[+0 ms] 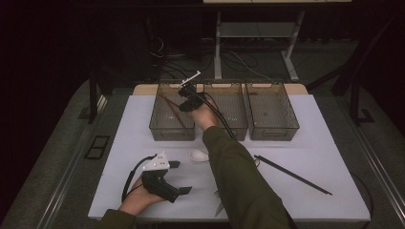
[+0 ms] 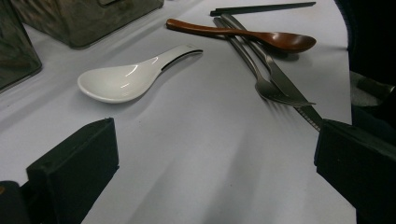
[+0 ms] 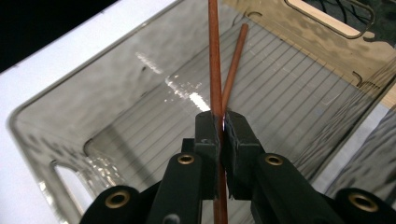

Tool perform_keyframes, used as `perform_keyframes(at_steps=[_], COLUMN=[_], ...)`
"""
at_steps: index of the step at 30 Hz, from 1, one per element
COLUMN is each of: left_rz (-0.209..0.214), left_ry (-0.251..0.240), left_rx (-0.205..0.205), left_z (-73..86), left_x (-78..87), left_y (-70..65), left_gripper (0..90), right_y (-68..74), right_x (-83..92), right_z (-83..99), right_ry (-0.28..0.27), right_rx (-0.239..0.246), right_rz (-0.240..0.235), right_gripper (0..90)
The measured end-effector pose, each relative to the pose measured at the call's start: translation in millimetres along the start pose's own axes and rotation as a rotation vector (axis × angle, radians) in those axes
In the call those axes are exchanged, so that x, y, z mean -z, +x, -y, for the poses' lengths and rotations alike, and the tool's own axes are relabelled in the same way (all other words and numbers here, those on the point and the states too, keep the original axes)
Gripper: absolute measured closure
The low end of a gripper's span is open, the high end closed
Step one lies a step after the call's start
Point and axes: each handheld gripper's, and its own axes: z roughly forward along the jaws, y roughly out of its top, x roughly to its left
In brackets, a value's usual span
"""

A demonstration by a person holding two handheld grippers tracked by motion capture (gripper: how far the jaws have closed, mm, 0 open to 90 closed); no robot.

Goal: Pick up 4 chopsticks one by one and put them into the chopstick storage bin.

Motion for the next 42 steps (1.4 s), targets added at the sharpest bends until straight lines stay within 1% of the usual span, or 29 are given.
perform_keyframes(at_steps=[2,4,7,8,9,10,13,19,21,22,25,26,29,32,34,35,38,40,41,42], left_rz=[0.001,0.001,0.002,0.003,0.003,0.002,0.003,0.002,0.002,0.003,0.003,0.004,0.006,0.005,0.006,0.005,0.001,0.002,0.005,0.001], left_ry=[-0.001,0.002,0.001,-0.001,-0.003,-0.003,-0.005,-0.008,-0.006,-0.004,-0.002,0.000,-0.003,0.004,0.001,0.000,0.003,0.002,0.000,-0.001], left_rx=[0.000,0.000,-0.004,-0.003,-0.003,-0.006,-0.007,-0.009,-0.010,-0.011,-0.013,-0.010,-0.002,-0.010,-0.008,-0.007,-0.016,-0.013,-0.002,-0.007], left_z=[-0.2,-0.7,-1.1,-1.2,-1.2,-1.3,-1.4,-1.6,-1.5,-1.5,-1.5,-1.3,-1.2,-1.3,-1.3,-1.4,-1.6,-1.5,-1.4,-1.4], left_x=[-0.4,-0.4,-0.3,-0.2,-0.2,-0.1,-0.2,-0.9,-0.8,-0.6,-0.3,-0.3,-0.2,-0.1,-0.3,-0.4,-0.7,-0.9,-1.1,-1.2], left_y=[0.3,-0.1,-0.4,-0.2,0.0,0.4,0.3,0.4,0.3,0.3,0.7,0.3,-0.2,0.5,0.0,-0.2,0.7,0.6,0.1,0.5], left_gripper=[0.0,0.0,0.0,0.0,0.0,0.0,0.0,0.0,0.0,0.0,0.0,0.0,0.0,0.0,0.0,0.0,0.0,0.0,0.0,0.0], right_y=[1.7,2.6,3.6,3.8,4.3,4.0,2.6,0.0,0.0,0.3,0.9,1.1,0.6,-1.2,-2.5,-2.6,-4.2,-6.7,-7.7,-9.3], right_x=[-3.6,-7.4,-10.4,-10.9,-10.7,-10.0,-7.4,-1.9,0.0,1.1,4.5,6.5,14.1,22.8,29.2,32.6,42.6,49.6,52.4,56.0], right_z=[-1.4,-3.6,-6.4,-7.2,-8.1,-8.8,-9.4,-8.9,-8.3,-7.9,-6.4,-5.5,-1.1,5.8,11.4,14.7,25.0,32.1,35.0,38.7], right_ry=[0.001,-0.003,-0.008,-0.011,-0.021,-0.029,-0.038,-0.037,-0.045,-0.050,-0.061,-0.059,-0.081,-0.098,-0.109,-0.117,-0.130,-0.139,-0.144,-0.146], right_rx=[-0.009,-0.024,-0.028,-0.023,-0.018,-0.019,-0.016,-0.022,-0.018,-0.012,-0.004,-0.001,0.007,0.017,0.035,0.036,0.056,0.064,0.064,0.066], right_rz=[0.020,0.012,0.021,0.023,0.037,0.041,0.036,-0.004,-0.024,-0.021,-0.043,-0.051,-0.066,-0.094,-0.109,-0.119,-0.124,-0.130,-0.133,-0.131], right_gripper=[84.5,84.3,83.6,81.9,78.1,75.6,71.2,59.6,54.9,52.7,49.1,47.9,45.8,44.8,43.6,43.2,40.6,39.3,39.0,39.0])
